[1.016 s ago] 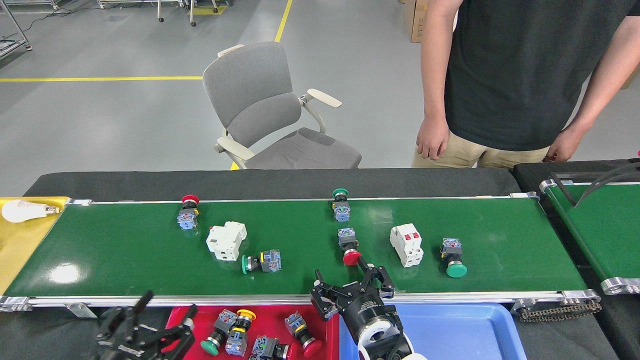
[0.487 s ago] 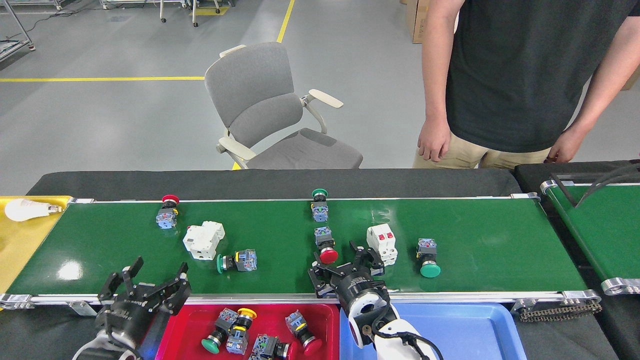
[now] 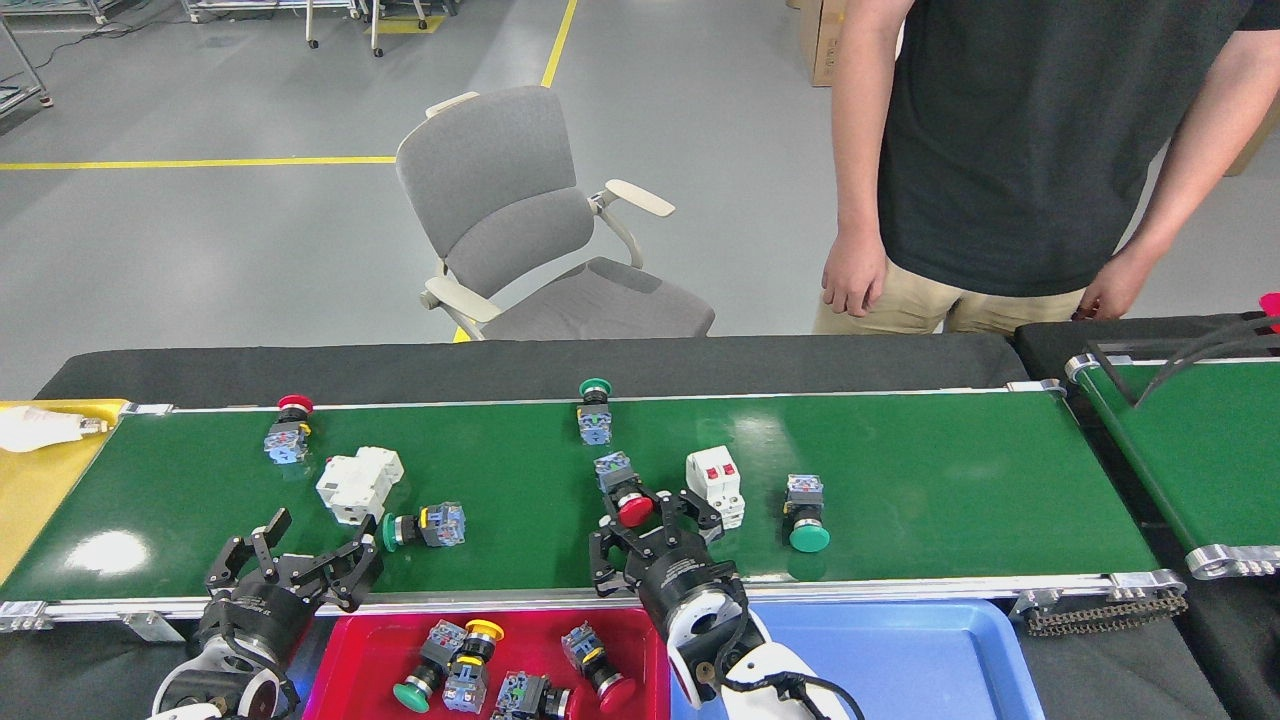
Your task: Pick switch part from conveyor to tray
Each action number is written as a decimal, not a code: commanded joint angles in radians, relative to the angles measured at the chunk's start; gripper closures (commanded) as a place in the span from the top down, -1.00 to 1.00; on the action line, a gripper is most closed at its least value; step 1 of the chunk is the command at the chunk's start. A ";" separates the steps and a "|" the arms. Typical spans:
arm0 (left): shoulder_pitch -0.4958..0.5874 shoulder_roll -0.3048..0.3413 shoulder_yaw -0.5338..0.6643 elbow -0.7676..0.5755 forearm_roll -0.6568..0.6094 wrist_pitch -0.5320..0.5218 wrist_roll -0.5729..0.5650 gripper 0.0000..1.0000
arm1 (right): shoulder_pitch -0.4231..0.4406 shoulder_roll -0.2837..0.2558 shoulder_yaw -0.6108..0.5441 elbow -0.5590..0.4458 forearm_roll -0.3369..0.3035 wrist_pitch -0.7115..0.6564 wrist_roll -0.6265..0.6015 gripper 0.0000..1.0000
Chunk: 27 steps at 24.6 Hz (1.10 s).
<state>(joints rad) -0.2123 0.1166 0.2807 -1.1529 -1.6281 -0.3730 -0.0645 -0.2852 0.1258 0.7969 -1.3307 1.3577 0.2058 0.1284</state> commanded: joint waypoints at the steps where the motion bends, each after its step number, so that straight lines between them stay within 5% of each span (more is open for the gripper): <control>1: -0.018 0.023 0.005 0.008 0.002 0.048 0.009 1.00 | 0.044 -0.052 0.071 -0.110 0.004 -0.005 -0.010 -0.70; 2: -0.019 0.028 0.005 0.015 0.002 0.056 0.009 0.99 | 0.063 -0.077 0.094 -0.140 0.004 -0.005 -0.015 -0.29; 3: -0.022 0.032 0.006 0.025 0.004 0.066 0.009 0.95 | 0.086 -0.103 0.119 -0.174 0.004 -0.005 -0.035 0.70; 4: -0.032 0.032 0.006 0.038 0.005 0.085 0.009 0.80 | 0.109 -0.117 0.134 -0.197 0.004 -0.006 -0.069 0.99; 5: -0.039 0.032 0.006 0.048 0.007 0.098 0.009 0.60 | 0.118 -0.120 0.136 -0.206 0.004 -0.006 -0.085 1.00; 8: -0.061 0.029 0.011 0.102 0.022 0.138 0.011 -0.41 | 0.124 -0.120 0.131 -0.214 0.004 -0.008 -0.090 1.00; 10: -0.061 0.032 0.017 0.108 0.059 0.144 0.014 -0.59 | 0.129 -0.127 0.105 -0.239 0.003 0.003 -0.099 1.00; 16: -0.024 0.035 0.011 0.053 0.105 0.129 0.035 -0.82 | 0.294 -0.146 -0.171 -0.300 0.001 0.144 -0.247 1.00; 20: 0.094 0.040 0.015 -0.180 0.151 0.051 0.037 -0.83 | 0.408 -0.147 -0.381 -0.300 -0.003 0.192 -0.296 1.00; 24: 0.163 0.026 -0.006 -0.321 0.152 0.023 0.035 -0.81 | 0.436 -0.172 -0.498 -0.297 -0.011 0.185 -0.303 1.00; 27: 0.222 0.011 -0.094 -0.390 0.166 -0.109 0.032 -0.80 | 0.429 -0.190 -0.516 -0.297 -0.032 0.188 -0.303 1.00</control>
<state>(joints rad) 0.0088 0.1298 0.2089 -1.5107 -1.4706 -0.4119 -0.0352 0.1541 -0.0562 0.2904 -1.6170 1.3321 0.3903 -0.1633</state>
